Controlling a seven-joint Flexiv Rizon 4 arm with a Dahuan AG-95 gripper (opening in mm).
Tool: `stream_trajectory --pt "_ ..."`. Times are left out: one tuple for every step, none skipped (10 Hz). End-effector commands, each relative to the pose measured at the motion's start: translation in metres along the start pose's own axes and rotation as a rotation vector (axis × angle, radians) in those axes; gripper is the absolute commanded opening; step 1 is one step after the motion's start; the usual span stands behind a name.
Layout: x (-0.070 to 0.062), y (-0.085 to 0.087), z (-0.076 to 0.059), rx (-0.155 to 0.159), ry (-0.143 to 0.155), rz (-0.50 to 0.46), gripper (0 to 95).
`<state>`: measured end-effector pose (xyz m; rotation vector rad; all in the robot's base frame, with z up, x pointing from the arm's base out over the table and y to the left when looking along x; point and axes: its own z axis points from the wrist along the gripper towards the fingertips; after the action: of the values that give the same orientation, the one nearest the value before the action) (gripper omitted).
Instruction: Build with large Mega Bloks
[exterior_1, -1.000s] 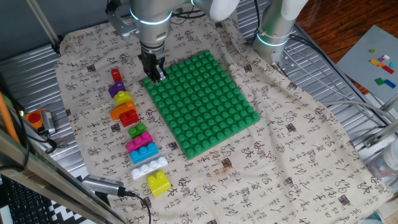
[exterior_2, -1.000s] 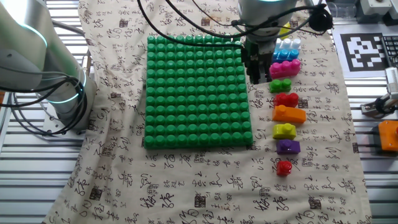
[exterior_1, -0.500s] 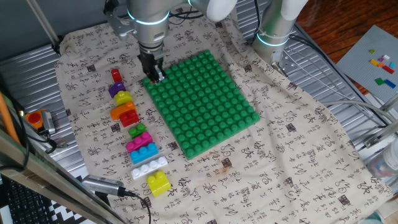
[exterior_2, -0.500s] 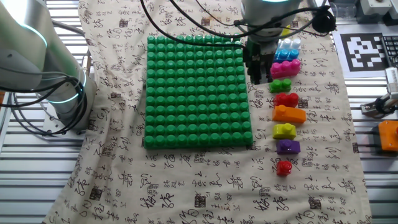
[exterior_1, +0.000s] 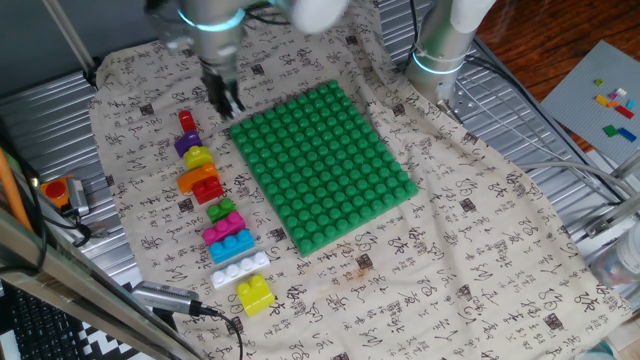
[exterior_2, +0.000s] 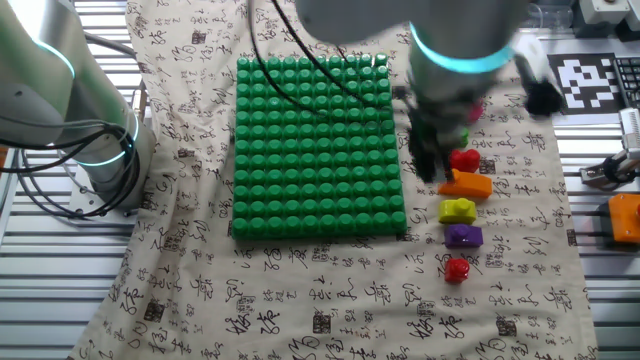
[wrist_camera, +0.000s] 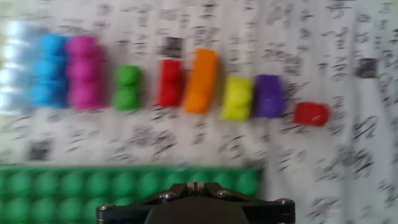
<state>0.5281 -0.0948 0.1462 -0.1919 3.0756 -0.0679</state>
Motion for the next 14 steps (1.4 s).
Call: stream_trajectory --pt "-0.007 -0.047 0.01 -0.019 0.027 0.004 0.0" --pt "-0.009 -0.06 0.014 -0.031 0.032 0.025 0.0" --pt "-0.012 -0.07 0.018 -0.054 0.031 0.031 0.0" --pt "-0.016 -0.075 0.02 -0.055 0.037 0.031 0.0" --pt "-0.022 -0.076 0.018 -0.054 0.06 0.052 0.0" --pt "-0.025 -0.076 0.016 -0.057 0.06 0.04 0.0" --pt "-0.026 -0.076 0.016 -0.058 0.056 0.033 0.0" --pt "-0.026 -0.076 0.016 -0.055 0.045 0.03 0.0" --pt "-0.026 -0.076 0.016 -0.042 0.021 0.038 0.0" --pt "-0.026 -0.076 0.016 -0.02 0.031 0.078 0.0" --pt "-0.026 -0.076 0.016 -0.007 0.051 0.145 0.0" --pt "-0.026 -0.076 0.016 -0.005 0.056 0.186 0.0" --pt "-0.026 -0.076 0.016 -0.005 0.057 0.219 0.0" --pt "-0.026 -0.076 0.016 -0.003 0.056 0.236 0.0"
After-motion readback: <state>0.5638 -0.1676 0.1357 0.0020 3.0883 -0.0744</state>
